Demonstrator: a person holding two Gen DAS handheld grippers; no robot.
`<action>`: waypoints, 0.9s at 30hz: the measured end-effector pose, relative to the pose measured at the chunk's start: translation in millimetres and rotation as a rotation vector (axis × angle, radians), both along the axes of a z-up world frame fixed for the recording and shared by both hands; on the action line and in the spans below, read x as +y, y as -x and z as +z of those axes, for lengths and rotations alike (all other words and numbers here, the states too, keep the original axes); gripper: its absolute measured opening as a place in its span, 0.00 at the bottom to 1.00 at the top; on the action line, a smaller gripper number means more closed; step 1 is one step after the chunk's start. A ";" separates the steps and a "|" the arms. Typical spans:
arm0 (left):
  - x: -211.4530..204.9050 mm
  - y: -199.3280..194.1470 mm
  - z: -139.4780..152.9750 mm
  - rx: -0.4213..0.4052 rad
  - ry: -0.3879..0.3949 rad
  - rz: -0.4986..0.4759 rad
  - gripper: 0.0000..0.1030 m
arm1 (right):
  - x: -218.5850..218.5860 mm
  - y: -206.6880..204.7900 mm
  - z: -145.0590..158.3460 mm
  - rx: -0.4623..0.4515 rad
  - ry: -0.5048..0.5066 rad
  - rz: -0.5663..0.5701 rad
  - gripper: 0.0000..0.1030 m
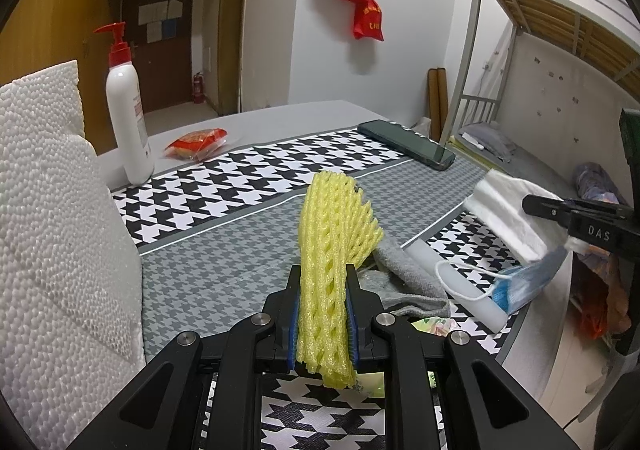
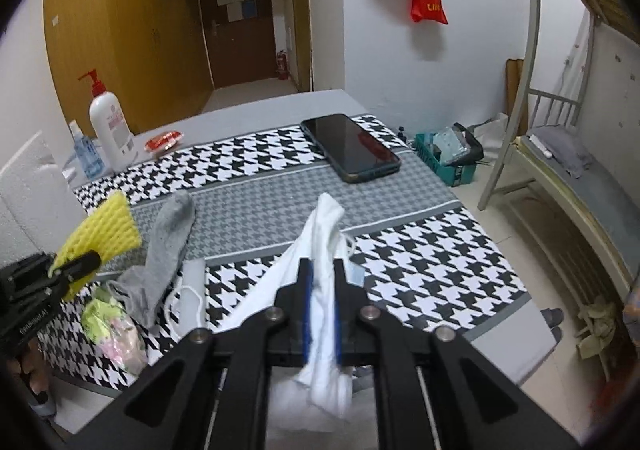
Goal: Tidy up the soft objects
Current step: 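Lift the white mask with the right tool while the left tool holds the net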
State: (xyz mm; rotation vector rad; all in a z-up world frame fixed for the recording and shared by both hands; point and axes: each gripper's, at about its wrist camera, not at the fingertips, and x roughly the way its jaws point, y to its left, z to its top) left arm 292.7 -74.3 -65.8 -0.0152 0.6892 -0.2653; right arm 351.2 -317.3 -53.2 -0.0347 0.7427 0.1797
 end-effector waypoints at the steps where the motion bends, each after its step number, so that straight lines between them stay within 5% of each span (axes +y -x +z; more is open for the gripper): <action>1: 0.3 -0.4 -0.2 0.001 -0.001 0.000 0.19 | -0.4 1.0 -0.7 -0.003 0.000 0.001 0.24; 4: 0.6 -1.3 -0.5 0.004 0.001 0.002 0.19 | -2.5 0.6 -2.6 0.000 -0.012 -0.001 0.33; 21: 3.3 -1.7 -0.1 -0.002 0.004 0.006 0.19 | 8.2 -28.5 -26.5 0.120 0.055 -0.005 0.33; 24: 2.6 -0.6 -0.1 -0.004 0.002 0.006 0.19 | 8.5 -28.2 -27.2 0.121 0.051 -0.001 0.13; 27: 2.7 -0.5 -0.1 -0.004 0.002 0.009 0.19 | 7.3 -29.7 -29.1 0.129 0.034 0.009 0.07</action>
